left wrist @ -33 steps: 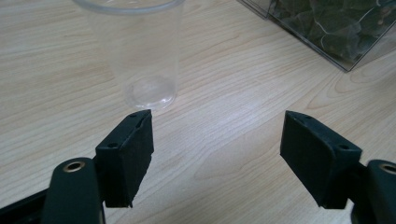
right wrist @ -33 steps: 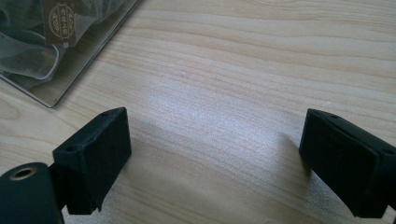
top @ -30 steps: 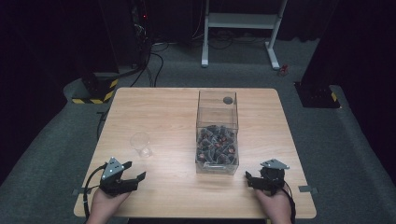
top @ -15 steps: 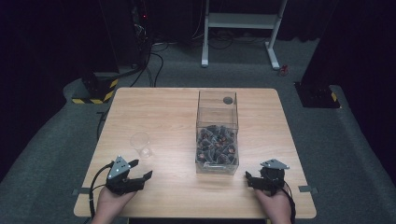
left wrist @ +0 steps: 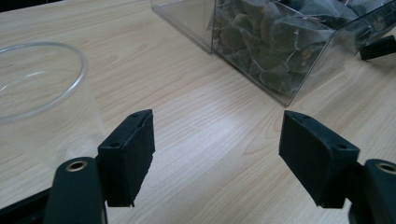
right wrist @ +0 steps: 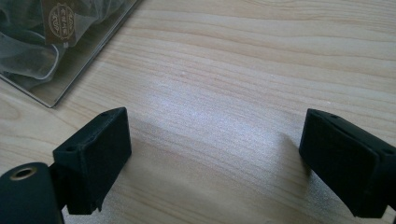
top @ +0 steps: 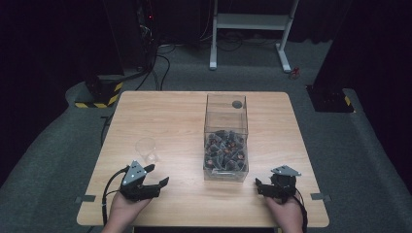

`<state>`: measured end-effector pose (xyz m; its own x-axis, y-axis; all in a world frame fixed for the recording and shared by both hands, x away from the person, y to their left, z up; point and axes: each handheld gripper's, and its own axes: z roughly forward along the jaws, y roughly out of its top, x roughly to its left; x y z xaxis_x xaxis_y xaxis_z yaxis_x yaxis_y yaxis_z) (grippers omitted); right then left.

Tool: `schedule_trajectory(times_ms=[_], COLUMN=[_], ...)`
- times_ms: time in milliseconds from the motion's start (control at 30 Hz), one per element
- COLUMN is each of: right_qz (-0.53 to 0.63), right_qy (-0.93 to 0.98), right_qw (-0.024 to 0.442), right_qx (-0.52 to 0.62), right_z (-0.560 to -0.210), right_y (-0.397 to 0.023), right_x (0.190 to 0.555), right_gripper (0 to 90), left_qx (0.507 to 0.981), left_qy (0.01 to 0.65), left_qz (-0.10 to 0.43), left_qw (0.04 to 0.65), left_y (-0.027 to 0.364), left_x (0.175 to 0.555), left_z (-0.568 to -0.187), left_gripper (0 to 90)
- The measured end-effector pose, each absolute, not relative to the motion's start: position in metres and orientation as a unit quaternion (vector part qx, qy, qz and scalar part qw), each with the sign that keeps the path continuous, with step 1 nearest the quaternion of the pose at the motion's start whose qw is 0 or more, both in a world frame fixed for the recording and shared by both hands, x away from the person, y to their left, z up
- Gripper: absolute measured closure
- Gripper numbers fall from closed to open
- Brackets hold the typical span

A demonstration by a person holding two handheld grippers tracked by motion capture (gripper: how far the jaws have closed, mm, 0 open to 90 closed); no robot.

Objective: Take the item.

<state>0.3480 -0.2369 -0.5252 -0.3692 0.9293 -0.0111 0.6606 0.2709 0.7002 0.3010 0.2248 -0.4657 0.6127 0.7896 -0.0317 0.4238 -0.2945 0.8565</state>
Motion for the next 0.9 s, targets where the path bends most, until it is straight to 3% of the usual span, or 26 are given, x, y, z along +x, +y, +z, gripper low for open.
schedule_trajectory(times_ms=[900], right_qz=[0.311], right_qy=[0.773], right_qw=[0.211], right_qx=[0.510], right_z=[-0.525], right_y=[-0.240], right_x=[0.345], right_gripper=[9.4], left_qx=[0.773], left_qy=[0.362], left_qz=[0.190], left_qw=[0.485], left_y=[0.188], left_x=[0.324], left_z=[-0.444], left_gripper=[28.6])
